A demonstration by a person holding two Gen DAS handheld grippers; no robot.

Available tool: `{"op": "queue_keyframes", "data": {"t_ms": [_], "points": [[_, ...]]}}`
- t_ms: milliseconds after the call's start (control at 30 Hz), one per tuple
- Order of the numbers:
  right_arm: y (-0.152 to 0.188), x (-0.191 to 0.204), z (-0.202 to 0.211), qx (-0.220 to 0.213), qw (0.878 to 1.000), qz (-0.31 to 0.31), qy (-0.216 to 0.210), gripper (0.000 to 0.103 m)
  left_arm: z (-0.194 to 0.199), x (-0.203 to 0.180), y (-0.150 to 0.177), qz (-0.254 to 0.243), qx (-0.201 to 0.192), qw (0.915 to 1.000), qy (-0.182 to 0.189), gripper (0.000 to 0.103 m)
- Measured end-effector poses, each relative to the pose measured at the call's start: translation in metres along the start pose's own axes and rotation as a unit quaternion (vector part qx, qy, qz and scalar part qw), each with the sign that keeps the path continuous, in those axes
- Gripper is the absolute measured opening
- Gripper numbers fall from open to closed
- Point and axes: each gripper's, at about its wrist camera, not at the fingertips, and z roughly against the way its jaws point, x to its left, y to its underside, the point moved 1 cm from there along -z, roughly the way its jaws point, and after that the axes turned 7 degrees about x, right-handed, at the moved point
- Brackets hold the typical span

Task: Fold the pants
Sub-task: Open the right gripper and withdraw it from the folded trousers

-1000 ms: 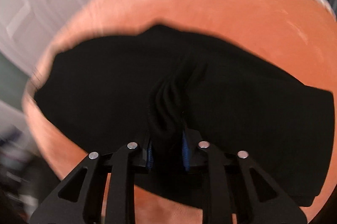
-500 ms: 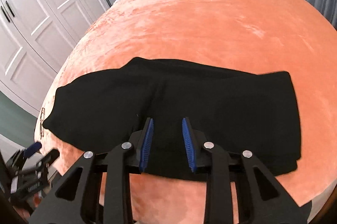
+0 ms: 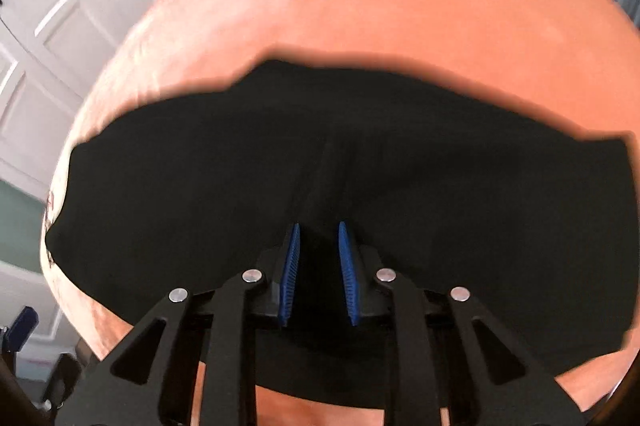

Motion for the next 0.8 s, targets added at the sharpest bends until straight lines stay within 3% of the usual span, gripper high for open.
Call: {"op": "queue_keyframes", "data": {"t_ms": [67,133,167,233,400,500,567,633,800], "points": [[0.001,0.02,0.008,0.0,0.998,0.05,0.035,0.031,0.004,-0.004,-0.002,-0.003,-0.003,1.0,0.003,0.087],[0.004,0.018,0.022,-0.015,0.999,0.048,0.01,0.031,0.008,-0.008,-0.003,-0.007,-0.007,0.9999,-0.002,0.087],[0.008,0.007,0.034,-0.026,0.999,0.024,-0.028,0.029,0.011,-0.01,-0.003,-0.009,-0.009,0.9999,-0.007,0.087],[0.019,-0.023,0.055,-0.046,0.997,-0.028,-0.058,0.028,0.013,-0.014,-0.003,-0.011,-0.008,0.9999,-0.009,0.087],[0.063,-0.111,0.095,-0.086,0.989,-0.119,-0.031,0.029,0.018,-0.029,-0.003,-0.019,-0.007,0.9997,-0.017,0.087],[0.092,-0.169,0.106,-0.081,0.985,-0.154,0.006,0.031,0.018,-0.047,-0.002,-0.031,-0.005,0.9993,-0.021,0.087],[0.11,-0.2,0.108,-0.075,0.982,-0.174,0.017,0.042,0.019,-0.058,-0.001,-0.038,-0.003,0.9991,-0.019,0.087],[0.127,-0.223,0.109,-0.069,0.979,-0.189,0.011,0.043,0.019,-0.072,0.0,-0.045,0.002,0.9988,-0.017,0.087],[0.129,-0.254,0.088,-0.064,0.977,-0.2,-0.026,0.059,0.021,-0.102,0.002,-0.06,0.012,0.9981,-0.009,0.087]]}}
